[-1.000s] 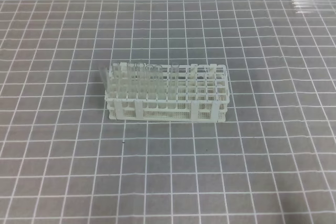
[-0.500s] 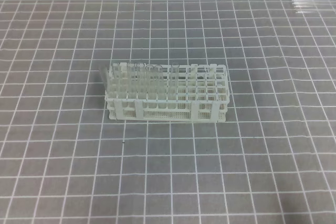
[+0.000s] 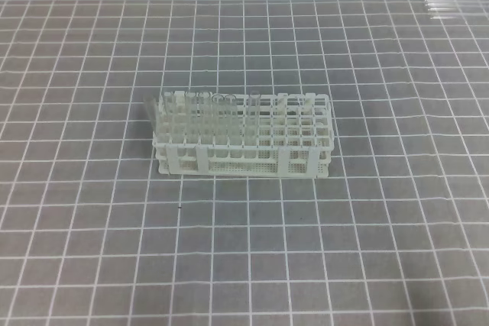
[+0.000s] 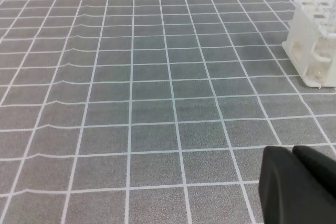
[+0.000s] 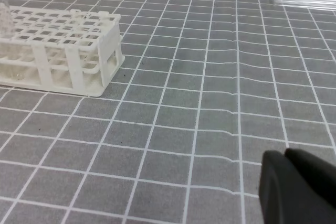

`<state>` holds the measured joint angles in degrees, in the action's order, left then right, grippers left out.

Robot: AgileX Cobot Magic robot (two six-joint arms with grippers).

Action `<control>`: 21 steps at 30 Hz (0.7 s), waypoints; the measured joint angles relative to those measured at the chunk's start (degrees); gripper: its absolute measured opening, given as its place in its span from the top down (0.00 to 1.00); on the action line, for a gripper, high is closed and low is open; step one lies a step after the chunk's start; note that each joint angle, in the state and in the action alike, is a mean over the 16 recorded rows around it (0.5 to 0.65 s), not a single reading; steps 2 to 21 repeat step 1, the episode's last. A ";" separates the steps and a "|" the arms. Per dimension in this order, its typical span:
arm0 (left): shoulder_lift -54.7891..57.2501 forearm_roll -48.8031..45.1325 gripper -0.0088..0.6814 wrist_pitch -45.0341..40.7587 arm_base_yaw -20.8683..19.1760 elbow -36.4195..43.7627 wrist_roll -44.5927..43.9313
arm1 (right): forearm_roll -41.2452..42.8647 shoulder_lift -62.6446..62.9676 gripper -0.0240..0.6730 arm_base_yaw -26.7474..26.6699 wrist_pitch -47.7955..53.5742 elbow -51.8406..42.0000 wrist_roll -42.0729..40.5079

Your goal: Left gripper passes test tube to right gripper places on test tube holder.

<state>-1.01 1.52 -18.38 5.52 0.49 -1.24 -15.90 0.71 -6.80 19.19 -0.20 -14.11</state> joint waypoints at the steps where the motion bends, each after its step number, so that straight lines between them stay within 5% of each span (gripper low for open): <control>1: -0.09 -0.01 0.99 0.05 0.00 0.04 0.01 | 0.00 0.00 0.98 0.00 0.00 0.00 0.00; 21: -0.09 -0.01 0.99 0.05 0.00 0.04 0.01 | 0.00 0.00 0.98 0.00 0.00 0.00 0.00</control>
